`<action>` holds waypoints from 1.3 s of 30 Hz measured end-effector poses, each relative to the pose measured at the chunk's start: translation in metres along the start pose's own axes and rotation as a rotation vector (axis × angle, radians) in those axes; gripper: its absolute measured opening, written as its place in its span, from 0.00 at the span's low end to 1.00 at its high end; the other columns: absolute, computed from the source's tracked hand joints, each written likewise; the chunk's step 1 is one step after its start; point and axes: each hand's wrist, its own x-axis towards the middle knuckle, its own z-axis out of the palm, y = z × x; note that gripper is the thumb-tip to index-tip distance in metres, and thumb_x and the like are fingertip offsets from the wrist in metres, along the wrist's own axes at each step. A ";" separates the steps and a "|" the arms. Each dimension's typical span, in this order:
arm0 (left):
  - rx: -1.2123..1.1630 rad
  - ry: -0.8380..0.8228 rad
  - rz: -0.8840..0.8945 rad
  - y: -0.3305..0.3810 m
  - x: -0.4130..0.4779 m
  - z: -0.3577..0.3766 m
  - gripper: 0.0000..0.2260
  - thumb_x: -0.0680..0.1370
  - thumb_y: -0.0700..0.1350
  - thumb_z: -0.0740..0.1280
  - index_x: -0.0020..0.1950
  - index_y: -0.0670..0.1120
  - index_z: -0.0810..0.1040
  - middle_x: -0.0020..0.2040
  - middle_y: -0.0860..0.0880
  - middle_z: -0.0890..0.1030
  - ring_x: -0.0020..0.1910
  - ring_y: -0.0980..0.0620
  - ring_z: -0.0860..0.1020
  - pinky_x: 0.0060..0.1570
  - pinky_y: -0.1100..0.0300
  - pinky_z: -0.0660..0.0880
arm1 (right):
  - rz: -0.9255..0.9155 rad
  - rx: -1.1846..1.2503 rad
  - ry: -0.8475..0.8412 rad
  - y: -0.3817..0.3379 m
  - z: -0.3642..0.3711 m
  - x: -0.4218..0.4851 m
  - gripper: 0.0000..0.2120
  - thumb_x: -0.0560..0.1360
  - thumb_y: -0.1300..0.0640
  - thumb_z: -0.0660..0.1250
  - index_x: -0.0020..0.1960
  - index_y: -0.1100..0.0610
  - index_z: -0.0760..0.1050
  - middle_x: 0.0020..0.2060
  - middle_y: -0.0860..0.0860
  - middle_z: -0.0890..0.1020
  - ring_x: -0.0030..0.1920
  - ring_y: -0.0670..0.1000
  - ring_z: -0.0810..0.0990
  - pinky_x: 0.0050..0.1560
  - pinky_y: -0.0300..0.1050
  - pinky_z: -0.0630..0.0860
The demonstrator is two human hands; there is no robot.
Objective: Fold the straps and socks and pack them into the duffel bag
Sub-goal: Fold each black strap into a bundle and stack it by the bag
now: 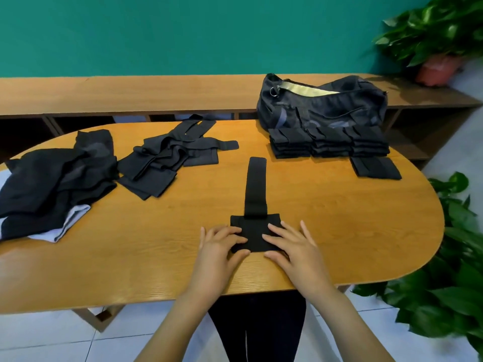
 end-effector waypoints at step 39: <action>0.082 0.102 -0.048 0.012 -0.001 0.000 0.14 0.76 0.60 0.62 0.49 0.55 0.83 0.43 0.60 0.80 0.54 0.57 0.72 0.70 0.35 0.52 | 0.043 0.053 0.167 -0.007 0.003 0.008 0.17 0.75 0.37 0.59 0.53 0.43 0.80 0.46 0.36 0.77 0.55 0.41 0.69 0.69 0.52 0.59</action>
